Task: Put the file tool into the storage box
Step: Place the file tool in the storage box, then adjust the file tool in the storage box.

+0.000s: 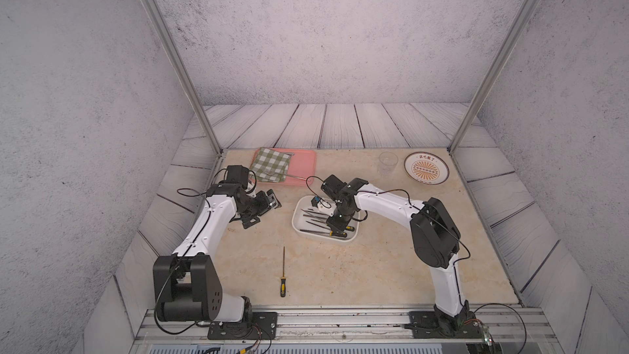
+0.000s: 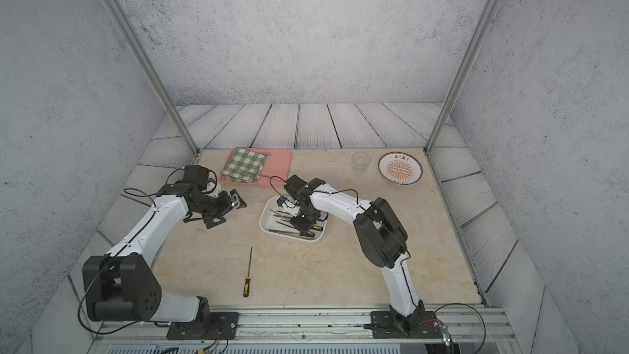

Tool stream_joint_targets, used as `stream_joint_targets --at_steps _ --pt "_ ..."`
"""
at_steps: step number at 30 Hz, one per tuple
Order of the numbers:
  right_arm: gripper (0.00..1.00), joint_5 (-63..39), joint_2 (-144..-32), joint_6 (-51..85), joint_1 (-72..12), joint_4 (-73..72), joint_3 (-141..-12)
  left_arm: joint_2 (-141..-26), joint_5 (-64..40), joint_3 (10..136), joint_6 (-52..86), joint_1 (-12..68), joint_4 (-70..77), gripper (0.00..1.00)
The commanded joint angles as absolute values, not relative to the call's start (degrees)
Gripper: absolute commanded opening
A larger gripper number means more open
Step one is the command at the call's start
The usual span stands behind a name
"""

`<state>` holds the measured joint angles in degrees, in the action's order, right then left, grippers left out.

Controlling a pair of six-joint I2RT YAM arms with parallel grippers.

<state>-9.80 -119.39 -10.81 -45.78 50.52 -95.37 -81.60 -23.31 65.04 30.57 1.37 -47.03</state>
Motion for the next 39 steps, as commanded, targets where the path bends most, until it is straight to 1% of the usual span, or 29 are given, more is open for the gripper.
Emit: stream_joint_targets --at_steps 1,3,5,7,9,11,16,21,26,30,36,39 --pt "0.08 -13.14 -120.27 -12.07 -45.79 51.99 -97.08 -82.30 -22.37 66.71 28.69 1.53 -49.13 0.99" --pt "0.08 -13.41 -120.88 -11.78 -45.85 51.57 -96.57 -82.82 -22.58 67.01 28.95 1.50 -48.78 0.99" --pt "0.11 -13.06 -121.49 -11.69 -45.79 51.68 -96.23 -83.68 -22.93 67.47 29.25 1.52 -48.65 0.98" --pt "0.17 -12.67 -121.73 -11.76 -45.81 51.68 -95.76 -84.59 -23.30 67.96 29.44 1.54 -48.60 0.98" --pt "0.26 -12.06 -121.68 -11.86 -45.79 51.50 -95.48 -85.48 -23.69 68.51 29.68 1.58 -48.35 0.99" --pt "0.33 -11.80 -121.56 -12.12 -45.79 51.59 -95.48 -86.10 -23.73 69.13 29.67 1.63 -48.37 0.99" --pt "0.39 -9.35 -120.87 -10.89 -45.64 51.46 -96.62 -86.87 -23.61 70.30 29.59 1.63 -48.57 0.98" --pt "0.40 -4.36 -119.14 -8.45 -44.93 50.42 -98.11 -86.91 -23.51 70.15 29.54 1.59 -48.66 0.98" --pt "0.39 -4.88 -115.31 -6.40 -44.02 48.98 -98.29 -86.04 -22.94 68.77 29.45 1.64 -48.56 0.98" --pt "0.38 -3.96 -114.60 -6.30 -44.00 48.86 -96.55 -85.26 -22.92 67.36 29.50 1.58 -48.06 0.98" --pt "0.28 -3.62 -115.75 -7.51 -43.95 49.15 -92.47 -84.14 -22.90 66.45 29.43 1.59 -48.23 0.98" --pt "0.26 -5.10 -116.47 -8.08 -43.95 49.13 -90.71 -83.85 -22.57 66.19 29.09 1.63 -48.51 0.98"
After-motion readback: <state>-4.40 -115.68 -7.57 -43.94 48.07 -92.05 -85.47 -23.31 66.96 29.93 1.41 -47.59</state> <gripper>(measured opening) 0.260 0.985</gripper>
